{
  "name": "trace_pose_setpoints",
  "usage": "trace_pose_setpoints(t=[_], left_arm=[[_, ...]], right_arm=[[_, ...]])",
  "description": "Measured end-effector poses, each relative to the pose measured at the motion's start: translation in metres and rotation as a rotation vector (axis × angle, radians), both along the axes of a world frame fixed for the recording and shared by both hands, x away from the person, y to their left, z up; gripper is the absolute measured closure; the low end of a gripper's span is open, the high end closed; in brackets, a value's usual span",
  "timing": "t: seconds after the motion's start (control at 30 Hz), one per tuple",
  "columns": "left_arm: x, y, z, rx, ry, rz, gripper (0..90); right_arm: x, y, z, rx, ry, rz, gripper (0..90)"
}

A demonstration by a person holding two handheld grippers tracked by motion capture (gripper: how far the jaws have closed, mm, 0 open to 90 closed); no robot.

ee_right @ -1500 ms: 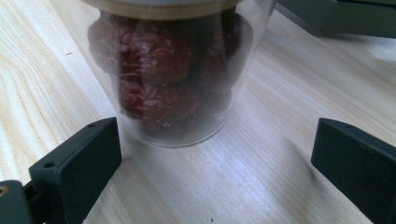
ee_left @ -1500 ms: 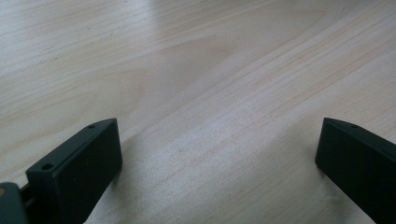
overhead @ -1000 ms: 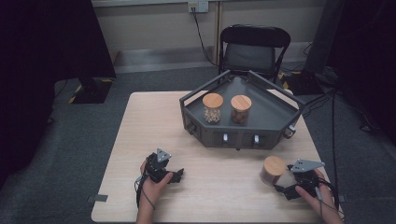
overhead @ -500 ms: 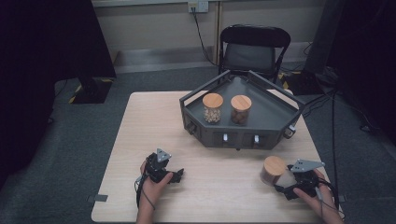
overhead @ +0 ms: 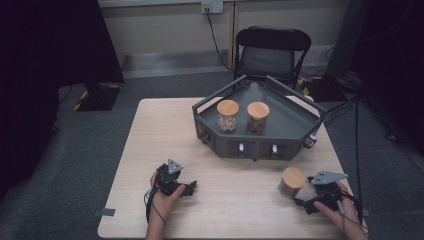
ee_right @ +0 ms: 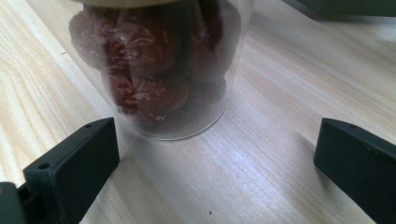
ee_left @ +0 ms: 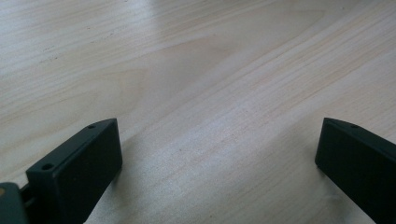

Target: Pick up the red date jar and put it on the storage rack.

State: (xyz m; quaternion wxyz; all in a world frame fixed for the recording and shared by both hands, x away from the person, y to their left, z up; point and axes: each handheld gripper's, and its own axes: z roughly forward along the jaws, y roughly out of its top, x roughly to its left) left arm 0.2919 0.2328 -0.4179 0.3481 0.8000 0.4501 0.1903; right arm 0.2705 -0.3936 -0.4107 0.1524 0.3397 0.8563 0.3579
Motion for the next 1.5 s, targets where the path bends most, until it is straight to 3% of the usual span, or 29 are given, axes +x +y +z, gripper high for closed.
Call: trace_pose_setpoints(t=[0.4, 0.63, 0.73, 1.0, 1.23, 1.5], left_arm=[[0.0, 0.0, 0.0, 0.0, 0.0, 0.0, 0.2], [0.0, 0.0, 0.0, 0.0, 0.0, 0.0, 0.2], [0.0, 0.0, 0.0, 0.0, 0.0, 0.0, 0.2], [0.0, 0.0, 0.0, 0.0, 0.0, 0.0, 0.2], [0.0, 0.0, 0.0, 0.0, 0.0, 0.0, 0.2], [0.0, 0.0, 0.0, 0.0, 0.0, 0.0, 0.2]], right_arm=[[0.0, 0.006, -0.001, 0.013, -0.002, 0.021, 1.2], [-0.001, 0.002, -0.005, 0.104, -0.009, 0.016, 1.2], [-0.003, 0.004, -0.006, 0.118, -0.023, 0.01, 1.7], [-0.003, 0.007, -0.011, 0.172, -0.042, -0.004, 8.7], [-0.007, 0.012, -0.014, 0.175, -0.097, -0.003, 17.7], [-0.01, 0.015, -0.018, 0.176, -0.123, 0.008, 24.7]])
